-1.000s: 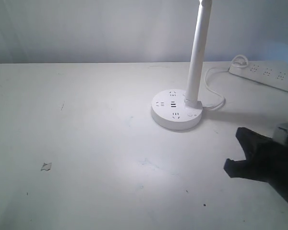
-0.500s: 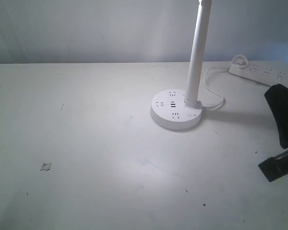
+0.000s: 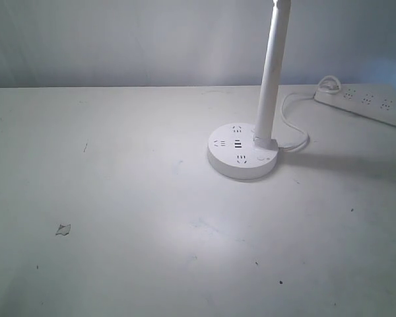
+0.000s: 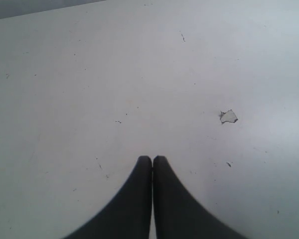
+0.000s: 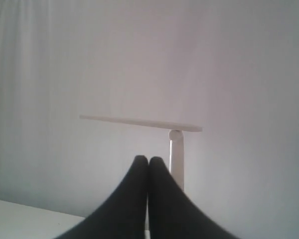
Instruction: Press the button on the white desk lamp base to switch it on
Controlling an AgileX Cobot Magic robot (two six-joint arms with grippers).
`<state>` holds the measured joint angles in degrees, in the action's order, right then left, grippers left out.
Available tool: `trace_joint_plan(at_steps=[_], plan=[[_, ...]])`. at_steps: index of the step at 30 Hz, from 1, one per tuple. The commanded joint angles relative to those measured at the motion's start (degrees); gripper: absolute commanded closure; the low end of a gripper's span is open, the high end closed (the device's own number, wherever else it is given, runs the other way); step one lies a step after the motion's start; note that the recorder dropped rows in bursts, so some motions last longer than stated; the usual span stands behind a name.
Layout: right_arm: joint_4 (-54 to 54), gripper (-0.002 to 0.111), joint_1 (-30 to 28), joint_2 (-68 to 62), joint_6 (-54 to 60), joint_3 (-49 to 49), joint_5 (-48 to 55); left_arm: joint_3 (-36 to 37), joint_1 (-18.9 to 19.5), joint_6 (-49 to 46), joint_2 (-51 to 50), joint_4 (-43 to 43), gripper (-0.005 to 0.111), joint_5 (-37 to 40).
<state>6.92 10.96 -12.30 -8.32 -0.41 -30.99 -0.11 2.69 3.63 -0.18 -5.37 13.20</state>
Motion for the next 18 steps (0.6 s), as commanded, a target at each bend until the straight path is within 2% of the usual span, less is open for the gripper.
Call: trace_joint_plan(at_steps=[1,7,14,18], plan=[[0.3,0.108,-0.2,12.3,0.5,0.4,12.4,0.1,0.0,0.0,0.2,0.4,0.107,0.1],[-0.9,0.108,-0.2,12.3,0.9,0.4,15.9,0.1,0.0,0.0,0.2,0.7,0.107,0.2],[-1.0,0.108,-0.2,12.3,0.3,0.4,31.0,0.1,0.0,0.0,0.2,0.6,0.107,0.1],[-1.5,0.108,-0.2,12.3,-2.4,0.4,35.6,0.1,0.0,0.0,0.2,0.6,0.107,0.1]])
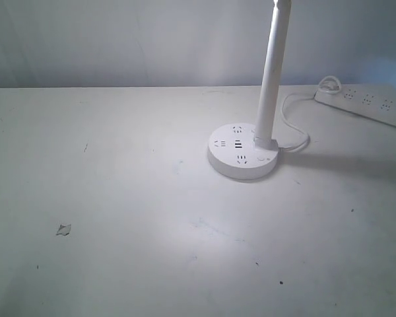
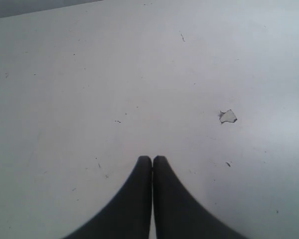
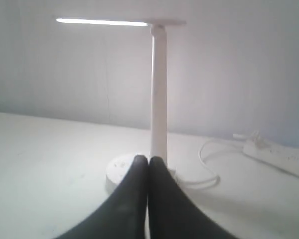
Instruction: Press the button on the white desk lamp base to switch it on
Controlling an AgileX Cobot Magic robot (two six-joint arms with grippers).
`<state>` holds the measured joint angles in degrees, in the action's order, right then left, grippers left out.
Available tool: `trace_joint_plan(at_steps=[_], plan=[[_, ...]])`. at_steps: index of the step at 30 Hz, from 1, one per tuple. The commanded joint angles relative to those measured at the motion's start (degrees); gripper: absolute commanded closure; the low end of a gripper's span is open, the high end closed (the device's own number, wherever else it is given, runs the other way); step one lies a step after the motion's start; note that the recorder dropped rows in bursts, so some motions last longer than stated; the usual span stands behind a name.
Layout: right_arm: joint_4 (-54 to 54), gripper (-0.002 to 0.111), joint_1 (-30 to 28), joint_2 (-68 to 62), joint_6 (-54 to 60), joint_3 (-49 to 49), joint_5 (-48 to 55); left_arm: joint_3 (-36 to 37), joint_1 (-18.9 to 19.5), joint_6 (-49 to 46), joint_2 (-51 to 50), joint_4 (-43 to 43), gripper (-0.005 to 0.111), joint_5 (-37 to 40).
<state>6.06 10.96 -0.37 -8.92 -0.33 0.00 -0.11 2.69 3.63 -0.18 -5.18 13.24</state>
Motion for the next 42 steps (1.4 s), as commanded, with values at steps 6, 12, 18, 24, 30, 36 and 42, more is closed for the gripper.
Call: trace_joint_plan(at_steps=[6,12,18,24,30,36,42], plan=[[-1.6,0.108,-0.2,0.4,-1.8,0.3,7.9,0.1,0.0,0.0,0.2,0.4,0.107,0.0],[-1.1,0.108,-0.2,0.4,-1.3,0.3,10.2,0.1,0.0,0.0,0.2,0.4,0.107,0.0],[0.7,0.108,-0.2,0.4,-1.2,0.3,15.6,0.1,0.0,0.0,0.2,0.4,0.107,0.0],[1.3,0.108,-0.2,0.4,-1.9,0.3,15.7,0.1,0.0,0.0,0.2,0.4,0.107,0.0],[1.3,0.108,-0.2,0.4,-8.4,0.3,15.7,0.1,0.0,0.0,0.2,0.4,0.107,0.0],[1.3,0.108,-0.2,0.4,-8.4,0.3,15.7,0.1,0.0,0.0,0.2,0.4,0.107,0.0],[1.3,0.108,-0.2,0.4,-8.4,0.3,15.7,0.1,0.0,0.0,0.2,0.4,0.107,0.0]])
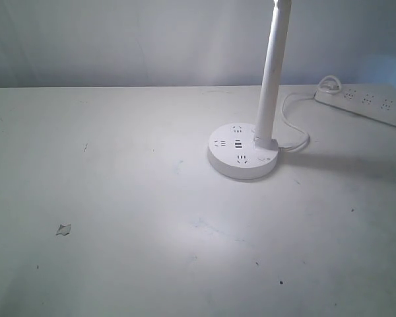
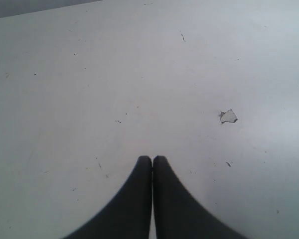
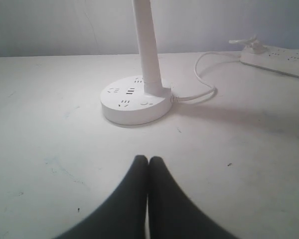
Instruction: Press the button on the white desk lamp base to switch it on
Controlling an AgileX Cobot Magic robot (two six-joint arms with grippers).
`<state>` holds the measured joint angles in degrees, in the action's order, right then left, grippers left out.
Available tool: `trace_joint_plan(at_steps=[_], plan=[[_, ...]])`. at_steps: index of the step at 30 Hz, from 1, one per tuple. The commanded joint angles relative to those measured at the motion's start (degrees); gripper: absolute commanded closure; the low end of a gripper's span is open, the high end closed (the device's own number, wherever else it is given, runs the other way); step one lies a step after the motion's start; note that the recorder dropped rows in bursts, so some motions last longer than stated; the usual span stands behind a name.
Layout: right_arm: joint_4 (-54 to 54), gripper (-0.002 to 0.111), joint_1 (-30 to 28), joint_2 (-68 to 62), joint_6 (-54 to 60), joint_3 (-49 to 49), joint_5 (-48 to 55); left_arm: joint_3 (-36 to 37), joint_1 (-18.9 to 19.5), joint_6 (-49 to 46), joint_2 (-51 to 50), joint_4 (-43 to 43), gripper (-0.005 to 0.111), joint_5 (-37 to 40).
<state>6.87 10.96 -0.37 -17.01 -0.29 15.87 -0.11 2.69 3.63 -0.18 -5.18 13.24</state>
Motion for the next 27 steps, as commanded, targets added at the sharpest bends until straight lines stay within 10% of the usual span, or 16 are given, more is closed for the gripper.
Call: trace_joint_plan(at_steps=[1,10,27], plan=[[0.5,0.108,-0.2,0.4,-0.3,0.3,-0.1,0.1,0.0,0.0,0.2,0.4,0.107,0.0],[0.5,0.108,-1.3,0.4,-0.4,0.3,0.0,0.1,0.0,0.0,0.2,0.4,0.107,0.0],[0.5,0.108,-24.0,0.4,-1.0,0.3,0.3,0.1,0.0,0.0,0.2,0.4,0.107,0.0]])
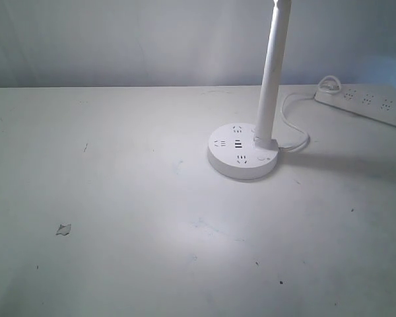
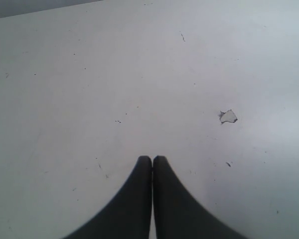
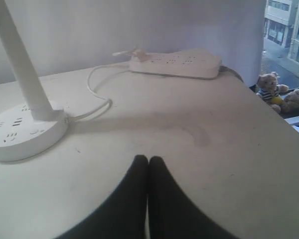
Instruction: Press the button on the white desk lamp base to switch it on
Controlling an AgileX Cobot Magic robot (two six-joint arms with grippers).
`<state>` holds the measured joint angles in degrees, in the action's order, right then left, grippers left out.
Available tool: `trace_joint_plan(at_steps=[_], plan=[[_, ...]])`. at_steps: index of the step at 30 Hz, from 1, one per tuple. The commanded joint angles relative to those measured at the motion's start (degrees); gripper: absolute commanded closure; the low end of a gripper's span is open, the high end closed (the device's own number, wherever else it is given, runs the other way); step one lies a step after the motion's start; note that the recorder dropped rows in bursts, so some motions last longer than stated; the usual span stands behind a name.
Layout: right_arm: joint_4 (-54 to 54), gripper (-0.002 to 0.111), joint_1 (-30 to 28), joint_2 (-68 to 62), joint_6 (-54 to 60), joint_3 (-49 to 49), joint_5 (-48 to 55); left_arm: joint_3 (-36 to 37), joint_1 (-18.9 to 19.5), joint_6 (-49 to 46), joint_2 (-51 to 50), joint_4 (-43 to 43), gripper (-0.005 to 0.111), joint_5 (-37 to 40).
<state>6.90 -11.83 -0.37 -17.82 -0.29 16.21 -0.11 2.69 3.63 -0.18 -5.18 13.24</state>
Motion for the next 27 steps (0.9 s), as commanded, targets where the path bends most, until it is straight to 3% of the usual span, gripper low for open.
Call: trace_joint_plan(at_steps=[1,27], plan=[[0.5,0.108,-1.2,0.4,-0.2,0.3,0.0,0.1,0.0,0.0,0.2,0.4,0.107,0.0],[0.6,0.108,-1.3,0.4,-0.2,0.3,5.5,0.1,0.0,0.0,0.2,0.4,0.107,0.0]])
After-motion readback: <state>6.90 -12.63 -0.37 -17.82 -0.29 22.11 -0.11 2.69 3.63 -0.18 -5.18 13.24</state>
